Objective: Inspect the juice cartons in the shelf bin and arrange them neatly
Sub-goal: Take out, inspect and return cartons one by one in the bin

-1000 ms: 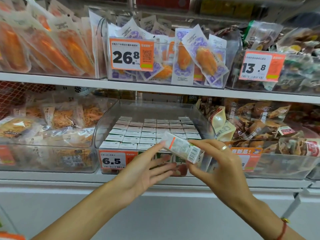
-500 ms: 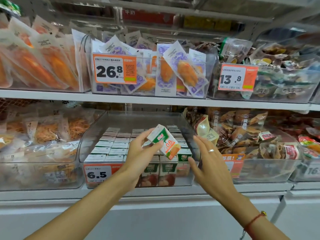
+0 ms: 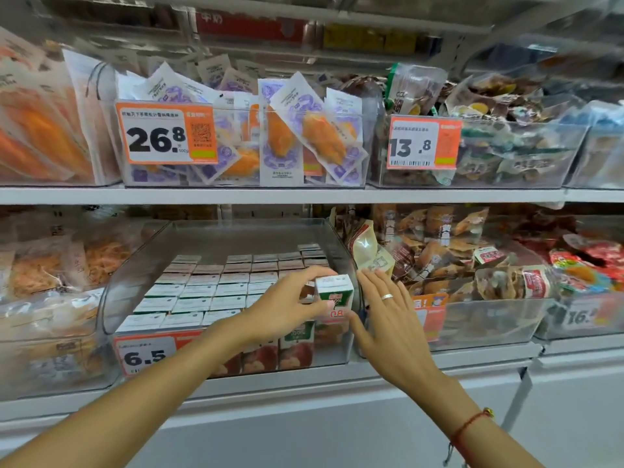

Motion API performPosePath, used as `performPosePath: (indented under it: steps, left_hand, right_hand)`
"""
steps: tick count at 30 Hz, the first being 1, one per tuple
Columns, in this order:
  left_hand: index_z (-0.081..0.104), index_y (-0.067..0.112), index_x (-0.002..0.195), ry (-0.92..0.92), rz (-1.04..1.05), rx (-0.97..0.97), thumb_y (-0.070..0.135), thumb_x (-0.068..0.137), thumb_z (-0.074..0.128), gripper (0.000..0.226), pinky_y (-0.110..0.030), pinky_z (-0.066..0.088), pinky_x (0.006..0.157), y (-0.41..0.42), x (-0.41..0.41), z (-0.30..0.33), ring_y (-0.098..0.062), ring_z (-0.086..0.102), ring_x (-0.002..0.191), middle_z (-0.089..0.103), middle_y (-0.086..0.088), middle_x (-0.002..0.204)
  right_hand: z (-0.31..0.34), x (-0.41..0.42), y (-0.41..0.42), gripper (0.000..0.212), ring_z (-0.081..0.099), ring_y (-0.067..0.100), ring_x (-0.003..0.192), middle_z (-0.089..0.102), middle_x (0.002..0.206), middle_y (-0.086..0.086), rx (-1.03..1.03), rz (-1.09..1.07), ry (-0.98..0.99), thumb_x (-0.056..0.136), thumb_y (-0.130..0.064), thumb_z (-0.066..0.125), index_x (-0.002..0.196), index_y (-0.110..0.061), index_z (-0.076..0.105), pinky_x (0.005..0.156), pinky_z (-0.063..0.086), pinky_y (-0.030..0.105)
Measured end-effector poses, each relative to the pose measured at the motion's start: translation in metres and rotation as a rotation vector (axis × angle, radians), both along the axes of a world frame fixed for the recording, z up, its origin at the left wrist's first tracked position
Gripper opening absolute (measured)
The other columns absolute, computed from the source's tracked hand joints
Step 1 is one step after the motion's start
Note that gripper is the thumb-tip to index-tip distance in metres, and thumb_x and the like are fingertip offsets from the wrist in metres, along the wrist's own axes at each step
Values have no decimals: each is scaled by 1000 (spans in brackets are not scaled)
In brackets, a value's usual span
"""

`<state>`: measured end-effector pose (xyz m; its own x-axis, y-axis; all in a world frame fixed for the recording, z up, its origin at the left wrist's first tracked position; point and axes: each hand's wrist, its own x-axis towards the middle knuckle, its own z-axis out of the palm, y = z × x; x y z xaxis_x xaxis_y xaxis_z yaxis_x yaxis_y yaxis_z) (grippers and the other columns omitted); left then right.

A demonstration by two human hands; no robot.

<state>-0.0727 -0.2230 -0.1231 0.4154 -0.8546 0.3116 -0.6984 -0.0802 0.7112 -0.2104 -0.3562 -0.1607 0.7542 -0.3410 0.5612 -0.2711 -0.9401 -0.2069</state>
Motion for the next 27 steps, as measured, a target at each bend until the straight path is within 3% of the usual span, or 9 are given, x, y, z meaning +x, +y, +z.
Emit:
performPosePath:
  steps: [3,8,11,14,16,19,21,23,27]
  left_hand:
    - [59,30,130,-313,97,197,40,97,56,35,-34,40,105,-4,2,-13,-6,44,123,54,13,130]
    - [62,37,121,-407,167,161,47,101,41,31,-22,36,89,2,1,-26,0,45,118,55,22,123]
    - [56,37,130,-510,310,104,46,102,36,35,-17,34,86,19,5,-33,2,44,120,51,24,129]
    - [54,38,132,-602,430,143,50,102,27,41,-15,34,79,38,12,-42,2,46,120,52,24,133]
    - [53,38,132,-629,429,144,51,102,24,44,-16,35,78,44,14,-43,3,46,122,52,24,133]
    - [50,37,136,-632,400,151,50,103,22,45,-19,41,85,47,14,-42,2,44,126,50,23,137]
    - [46,36,140,-633,382,157,50,103,21,47,-21,41,90,48,16,-44,0,42,129,48,21,140]
    - [44,36,141,-639,376,158,51,102,20,49,-21,40,92,49,18,-47,0,40,130,46,21,142]
    - [43,37,142,-673,378,147,51,103,19,48,-20,40,90,47,20,-50,0,39,130,45,21,143]
  right_hand:
    - [-1,0,-1,64,6,10,150,19,161,-6,26,31,-5,99,-36,50,154,-21,20,118,-8,26]
    - [3,-5,-2,63,2,7,149,15,161,-10,27,50,42,100,-40,45,154,-24,16,121,-5,28]
    - [18,-10,1,54,27,18,145,39,152,-2,-40,45,3,97,-35,55,145,-18,40,119,20,36]
    - [42,0,1,31,62,30,109,68,114,7,-320,81,-122,83,-17,75,113,-10,69,90,50,40]
    - [59,13,-3,22,61,25,100,71,105,1,-407,168,-10,87,-19,72,109,-15,73,84,48,36]
    - [71,39,-17,27,50,15,111,66,115,-10,-432,264,304,96,-41,56,117,-30,68,86,30,25]
    - [74,55,-22,28,50,14,112,67,111,-13,-507,247,457,94,-49,54,111,-33,69,89,29,26]
    - [77,66,-25,27,52,14,107,67,105,-12,-571,232,550,92,-52,55,107,-35,70,91,29,31]
    - [82,82,-26,32,54,16,105,66,105,-8,-654,226,701,87,-45,65,116,-31,65,81,20,28]
